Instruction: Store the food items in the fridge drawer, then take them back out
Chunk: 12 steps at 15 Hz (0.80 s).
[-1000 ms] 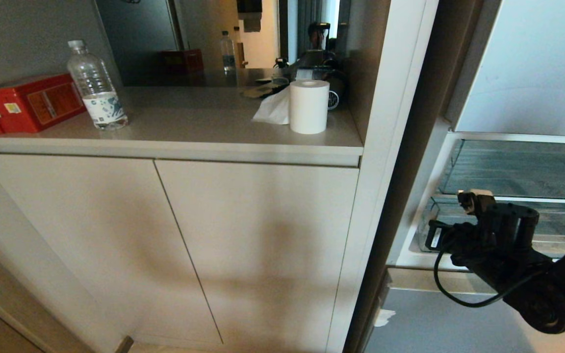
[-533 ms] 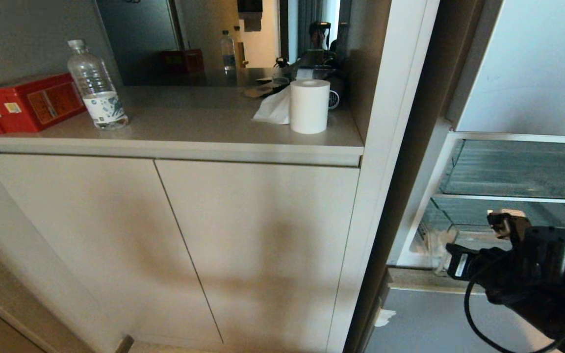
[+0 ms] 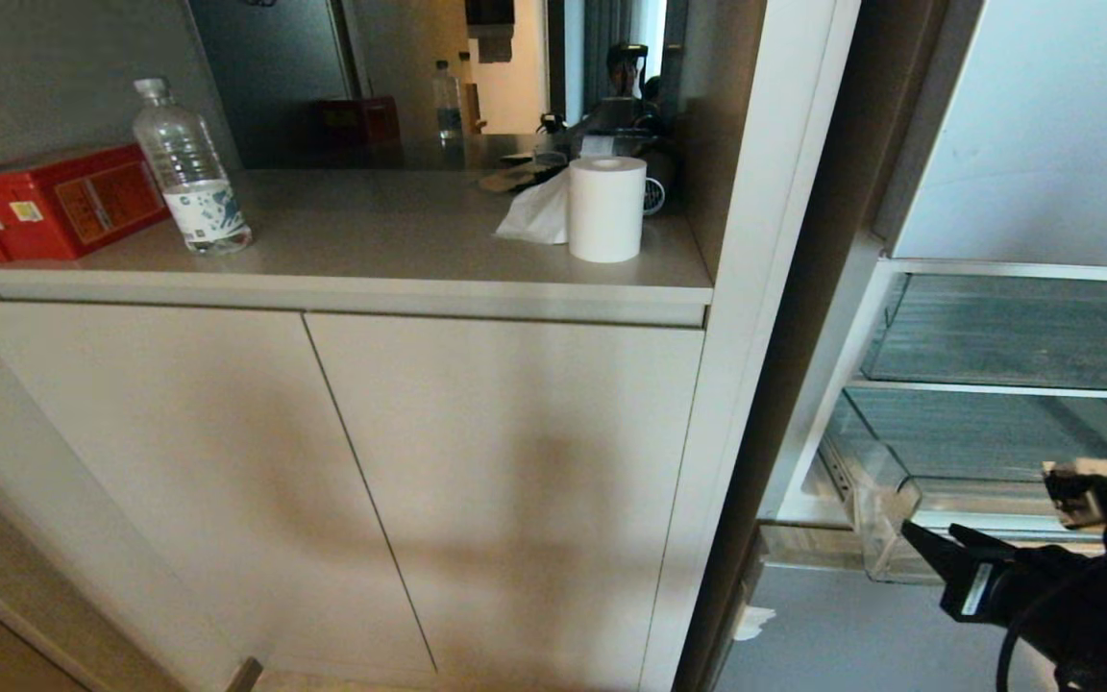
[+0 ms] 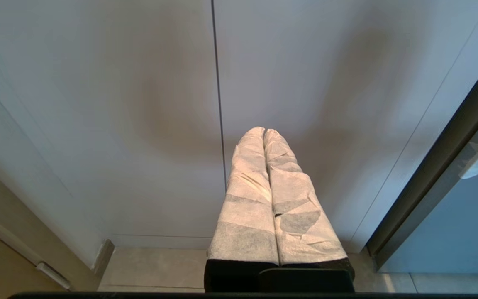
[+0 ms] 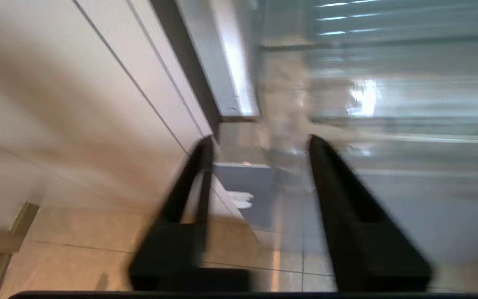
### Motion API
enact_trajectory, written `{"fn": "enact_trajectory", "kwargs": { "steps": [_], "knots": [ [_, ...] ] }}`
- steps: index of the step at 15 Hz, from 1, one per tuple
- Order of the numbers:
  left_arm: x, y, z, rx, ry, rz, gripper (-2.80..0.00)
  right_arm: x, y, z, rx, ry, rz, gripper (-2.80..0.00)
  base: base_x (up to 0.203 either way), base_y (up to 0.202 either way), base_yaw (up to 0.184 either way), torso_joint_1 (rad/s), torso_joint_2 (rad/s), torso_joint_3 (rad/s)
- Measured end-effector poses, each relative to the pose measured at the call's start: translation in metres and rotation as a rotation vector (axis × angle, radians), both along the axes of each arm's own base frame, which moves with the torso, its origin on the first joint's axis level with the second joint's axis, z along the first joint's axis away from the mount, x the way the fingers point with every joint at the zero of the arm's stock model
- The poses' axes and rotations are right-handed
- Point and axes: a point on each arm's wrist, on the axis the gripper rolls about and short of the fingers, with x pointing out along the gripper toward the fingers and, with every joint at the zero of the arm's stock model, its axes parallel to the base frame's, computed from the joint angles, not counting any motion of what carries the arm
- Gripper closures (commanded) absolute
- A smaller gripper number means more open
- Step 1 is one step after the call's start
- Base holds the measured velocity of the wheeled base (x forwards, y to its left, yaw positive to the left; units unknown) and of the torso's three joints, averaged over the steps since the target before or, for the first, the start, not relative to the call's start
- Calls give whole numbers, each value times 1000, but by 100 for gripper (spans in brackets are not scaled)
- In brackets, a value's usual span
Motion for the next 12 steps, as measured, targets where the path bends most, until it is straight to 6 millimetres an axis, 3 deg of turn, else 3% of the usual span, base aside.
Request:
{"fn": "enact_trajectory", "kwargs": {
  "steps": [4, 7, 8, 10, 12],
  "knots": [
    [0, 0, 0, 0, 0, 0, 0, -29, -7, 14, -8, -35, 1, -280, 0, 0, 0, 0, 0, 0],
    [0, 0, 0, 0, 0, 0, 0, -43, -11, 39, -8, -62, -8, -280, 0, 0, 0, 0, 0, 0],
    [0, 0, 0, 0, 0, 0, 0, -43, -11, 54, -6, -68, -13, 0, 0, 0, 0, 0, 0, 0],
    [0, 0, 0, 0, 0, 0, 0, -42, -13, 87, -8, -51, -30, 0, 0, 0, 0, 0, 0, 0],
    [0, 0, 0, 0, 0, 0, 0, -36, -17, 101, -29, 22, -75, 0, 0, 0, 0, 0, 0, 0]
  ]
}}
